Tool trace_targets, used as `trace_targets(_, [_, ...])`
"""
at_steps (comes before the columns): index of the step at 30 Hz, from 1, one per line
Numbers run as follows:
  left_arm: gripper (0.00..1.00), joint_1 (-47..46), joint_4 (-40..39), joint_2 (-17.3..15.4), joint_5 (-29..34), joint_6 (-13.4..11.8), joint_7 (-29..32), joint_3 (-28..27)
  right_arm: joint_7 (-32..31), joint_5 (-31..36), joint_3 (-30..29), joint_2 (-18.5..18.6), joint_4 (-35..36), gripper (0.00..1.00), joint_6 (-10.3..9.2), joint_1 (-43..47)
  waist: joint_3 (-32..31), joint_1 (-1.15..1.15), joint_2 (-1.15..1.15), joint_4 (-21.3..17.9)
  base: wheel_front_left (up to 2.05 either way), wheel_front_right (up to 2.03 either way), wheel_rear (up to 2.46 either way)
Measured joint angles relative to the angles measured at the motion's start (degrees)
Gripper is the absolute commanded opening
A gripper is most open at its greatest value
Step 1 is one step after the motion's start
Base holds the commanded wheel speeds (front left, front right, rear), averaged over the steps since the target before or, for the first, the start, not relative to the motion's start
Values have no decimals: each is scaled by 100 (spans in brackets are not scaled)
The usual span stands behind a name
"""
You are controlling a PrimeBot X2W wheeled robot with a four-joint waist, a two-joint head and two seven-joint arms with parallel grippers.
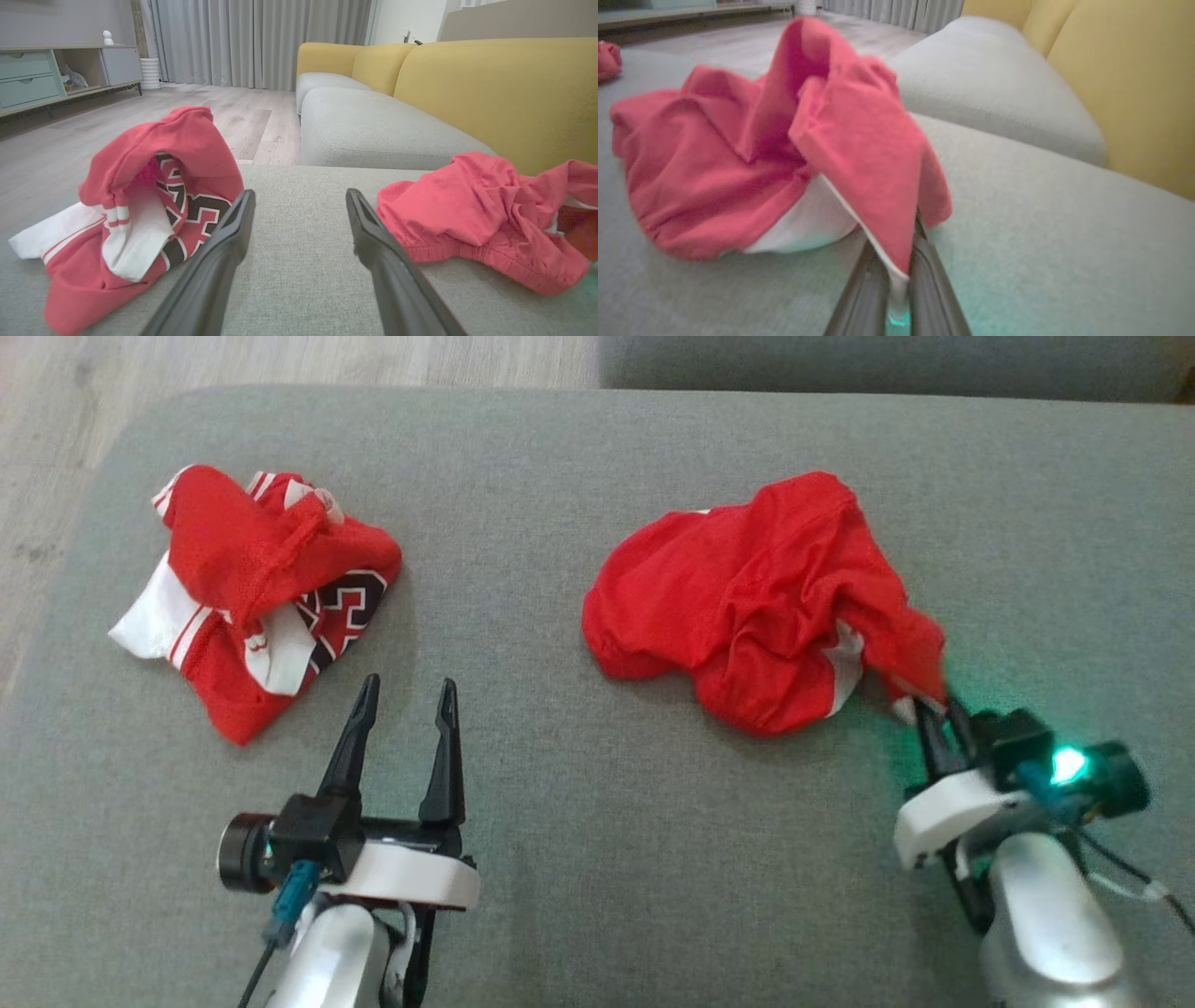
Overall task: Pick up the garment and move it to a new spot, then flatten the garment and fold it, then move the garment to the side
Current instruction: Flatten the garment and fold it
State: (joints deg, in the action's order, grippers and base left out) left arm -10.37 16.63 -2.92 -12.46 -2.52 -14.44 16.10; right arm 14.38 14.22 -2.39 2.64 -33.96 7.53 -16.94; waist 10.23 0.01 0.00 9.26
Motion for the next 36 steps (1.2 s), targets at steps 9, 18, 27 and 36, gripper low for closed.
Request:
trace_targets(9, [100,19,26,4,-171,-7,-1,23,0,159,158,300,646,0,0,-106,-340,-1,0,-114,0,0,0])
trace_targets(18, [100,251,123,7,-344,-80,-1,242,-364,-91,1848,743,530,0,0,-1733,-813,-1,0,-122,0,0,0])
trace_targets(27, [100,504,143,3,-364,-109,-1,180,-480,-812,2480,704,156,0,0,-3666,-1123,-2,0,-35,0,0,0])
trace_targets(36, [100,610,37,2,-258,-144,-1,0,-779,-576,1457,1299,-536,0,0,-2487,-1076,-2,0,-331,0,0,0])
